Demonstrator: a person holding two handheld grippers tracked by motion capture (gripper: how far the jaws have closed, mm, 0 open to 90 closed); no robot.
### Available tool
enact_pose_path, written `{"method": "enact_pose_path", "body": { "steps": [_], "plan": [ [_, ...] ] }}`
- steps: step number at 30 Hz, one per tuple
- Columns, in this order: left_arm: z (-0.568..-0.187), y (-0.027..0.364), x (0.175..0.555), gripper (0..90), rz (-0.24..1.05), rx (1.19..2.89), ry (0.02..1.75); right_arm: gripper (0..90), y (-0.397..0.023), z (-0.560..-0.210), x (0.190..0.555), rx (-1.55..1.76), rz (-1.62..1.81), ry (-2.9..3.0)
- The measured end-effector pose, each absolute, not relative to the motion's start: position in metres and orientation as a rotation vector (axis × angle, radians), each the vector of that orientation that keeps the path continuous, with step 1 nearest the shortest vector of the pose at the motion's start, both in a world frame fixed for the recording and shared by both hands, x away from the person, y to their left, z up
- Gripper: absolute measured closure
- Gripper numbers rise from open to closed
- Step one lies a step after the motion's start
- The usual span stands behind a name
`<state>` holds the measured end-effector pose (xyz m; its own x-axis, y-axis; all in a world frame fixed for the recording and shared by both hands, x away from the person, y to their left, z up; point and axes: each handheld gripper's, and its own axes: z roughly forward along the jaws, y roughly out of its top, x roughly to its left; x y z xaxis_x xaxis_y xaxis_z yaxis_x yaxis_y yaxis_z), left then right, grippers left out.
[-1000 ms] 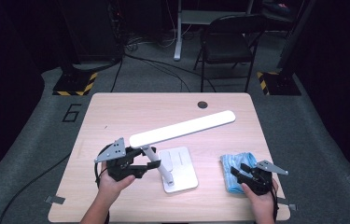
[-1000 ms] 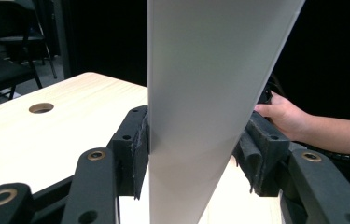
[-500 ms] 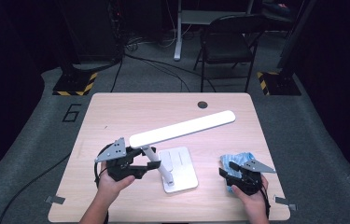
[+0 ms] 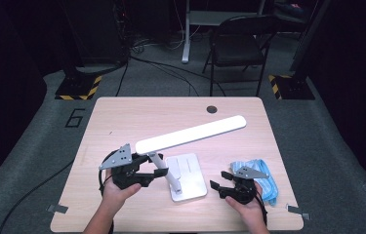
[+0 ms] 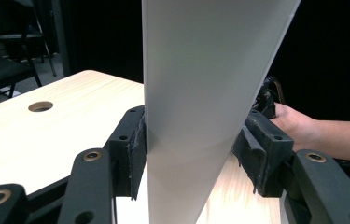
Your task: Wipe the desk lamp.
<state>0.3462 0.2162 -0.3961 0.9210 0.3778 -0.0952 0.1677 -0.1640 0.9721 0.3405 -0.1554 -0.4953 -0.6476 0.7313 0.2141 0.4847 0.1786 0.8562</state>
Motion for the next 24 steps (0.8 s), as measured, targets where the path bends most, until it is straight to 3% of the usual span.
{"method": "enact_pose_path", "body": {
  "steps": [10,24],
  "plan": [
    [-0.395,0.214,0.346,45.1,0.188,1.744,0.419,27.1,-0.139,-0.497,0.34,1.14,1.509,2.245],
    [-0.396,0.216,0.346,48.4,0.203,1.741,0.41,45.3,-0.113,-0.499,0.337,1.021,1.514,2.314]
  ]
}}
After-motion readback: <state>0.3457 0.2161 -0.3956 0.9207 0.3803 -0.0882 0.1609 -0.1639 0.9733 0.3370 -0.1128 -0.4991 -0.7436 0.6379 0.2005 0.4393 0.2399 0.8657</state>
